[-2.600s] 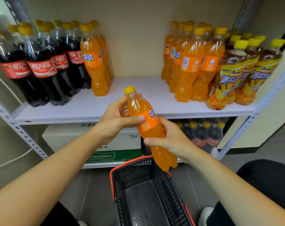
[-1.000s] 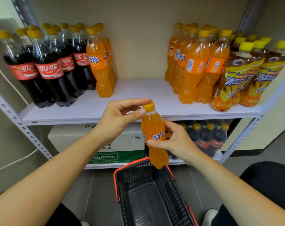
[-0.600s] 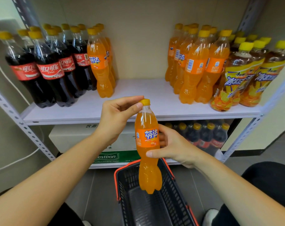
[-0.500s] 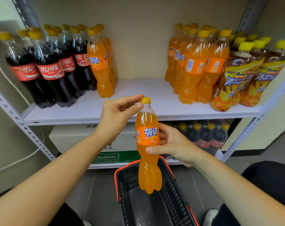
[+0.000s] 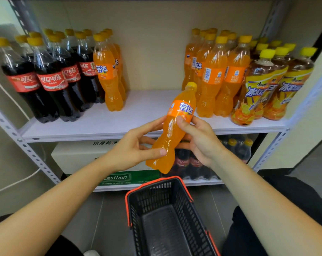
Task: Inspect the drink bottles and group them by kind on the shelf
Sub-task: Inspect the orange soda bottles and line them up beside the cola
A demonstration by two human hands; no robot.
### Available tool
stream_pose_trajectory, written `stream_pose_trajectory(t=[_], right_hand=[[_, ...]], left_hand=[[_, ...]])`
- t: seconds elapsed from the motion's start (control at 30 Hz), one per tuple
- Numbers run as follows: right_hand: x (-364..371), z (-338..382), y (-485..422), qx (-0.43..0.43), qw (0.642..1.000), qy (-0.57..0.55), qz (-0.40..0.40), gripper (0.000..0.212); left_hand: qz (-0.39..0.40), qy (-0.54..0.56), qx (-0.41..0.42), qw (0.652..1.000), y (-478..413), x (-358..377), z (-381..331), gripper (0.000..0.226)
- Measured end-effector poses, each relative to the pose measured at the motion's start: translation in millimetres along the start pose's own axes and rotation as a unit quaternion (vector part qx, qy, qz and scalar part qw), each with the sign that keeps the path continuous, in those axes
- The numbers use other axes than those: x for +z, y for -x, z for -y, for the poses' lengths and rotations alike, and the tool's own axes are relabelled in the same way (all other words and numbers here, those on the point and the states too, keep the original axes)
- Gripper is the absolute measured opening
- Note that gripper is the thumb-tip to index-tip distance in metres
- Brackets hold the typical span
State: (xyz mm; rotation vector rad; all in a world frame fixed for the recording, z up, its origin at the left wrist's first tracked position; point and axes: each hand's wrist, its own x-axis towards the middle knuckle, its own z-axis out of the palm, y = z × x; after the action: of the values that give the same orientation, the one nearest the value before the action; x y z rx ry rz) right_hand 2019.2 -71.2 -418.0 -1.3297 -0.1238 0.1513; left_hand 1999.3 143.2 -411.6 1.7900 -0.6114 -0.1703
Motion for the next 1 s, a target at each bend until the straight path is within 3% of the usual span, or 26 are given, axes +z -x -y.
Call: stream_pose_trajectory(t=[0.1,0.2,0.43,0.6,0.9,1.0], right_hand=[[0.3,4.9,-5.0,0.008,1.0,-0.022,-0.02,0.059],[1.7,8.0,-8.5,0.023,0.998,-0.051,-0.013,0.044],[13.3,8.5,-3.6,0.061,0.987,-0.109,0.101,0.056],[26.0,2.8,-2.1,0.081,0.979,-0.158,0.102,0.049],[32.0,1.5,-2.2,0.107,0.969,-0.199,0.095,0.061],[31.3,1.7,-2.0,0.119,0.967,-0.201,0.104,0.062]], left_hand=[[0.031,-0.038,0.001,0.999,7.2,-1.9,1.8,0.089],[0.015,-0.057,0.014,0.998,12.8,0.0,1.8,0.09],[-0.094,0.111,0.036,0.989,20.7,-1.4,-13.4,0.067],[-0.11,0.165,0.021,0.98,24.6,-3.8,-22.9,0.056],[-0.095,0.116,0.031,0.988,30.3,-6.5,-31.0,0.076],[-0.091,0.111,0.026,0.989,30.3,-8.4,-31.6,0.072]])
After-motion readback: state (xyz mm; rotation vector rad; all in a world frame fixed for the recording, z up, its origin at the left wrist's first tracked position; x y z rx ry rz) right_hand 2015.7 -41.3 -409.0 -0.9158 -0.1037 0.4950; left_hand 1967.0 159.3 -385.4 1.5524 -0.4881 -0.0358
